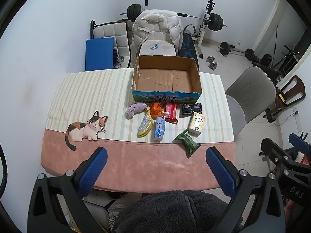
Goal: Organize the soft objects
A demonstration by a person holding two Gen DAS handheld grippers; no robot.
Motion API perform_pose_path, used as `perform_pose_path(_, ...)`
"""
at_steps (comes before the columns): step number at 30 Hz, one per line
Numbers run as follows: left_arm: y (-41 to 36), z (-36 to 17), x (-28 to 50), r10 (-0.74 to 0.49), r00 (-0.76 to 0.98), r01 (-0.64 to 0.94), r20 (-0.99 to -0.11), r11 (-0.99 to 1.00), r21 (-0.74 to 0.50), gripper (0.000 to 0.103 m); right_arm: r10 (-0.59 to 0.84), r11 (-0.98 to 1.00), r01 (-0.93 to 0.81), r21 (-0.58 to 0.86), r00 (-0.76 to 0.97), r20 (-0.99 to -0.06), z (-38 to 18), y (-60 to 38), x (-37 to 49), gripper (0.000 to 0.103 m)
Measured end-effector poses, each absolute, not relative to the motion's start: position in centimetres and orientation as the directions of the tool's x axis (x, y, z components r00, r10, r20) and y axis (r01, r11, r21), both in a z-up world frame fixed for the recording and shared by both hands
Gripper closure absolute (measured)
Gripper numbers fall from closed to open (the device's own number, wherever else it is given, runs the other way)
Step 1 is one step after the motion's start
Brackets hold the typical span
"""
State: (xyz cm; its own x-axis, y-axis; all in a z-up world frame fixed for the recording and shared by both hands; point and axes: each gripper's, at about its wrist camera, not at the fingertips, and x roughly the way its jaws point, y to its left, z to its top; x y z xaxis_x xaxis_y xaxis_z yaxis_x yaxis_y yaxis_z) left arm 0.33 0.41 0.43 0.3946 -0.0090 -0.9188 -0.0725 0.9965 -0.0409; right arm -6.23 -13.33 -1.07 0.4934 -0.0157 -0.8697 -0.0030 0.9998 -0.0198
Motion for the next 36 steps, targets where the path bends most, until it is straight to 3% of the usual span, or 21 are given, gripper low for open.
perform_pose_path(36, 0.13, 1.29, 0.77, -0.006, 0.420, -0.076, -0.908, 0.996, -0.042, 0.000, -0.030, 0.999, 0.000, -0.036, 0.517, -0.856, -0.89, -12.61, -5.22, 0.000)
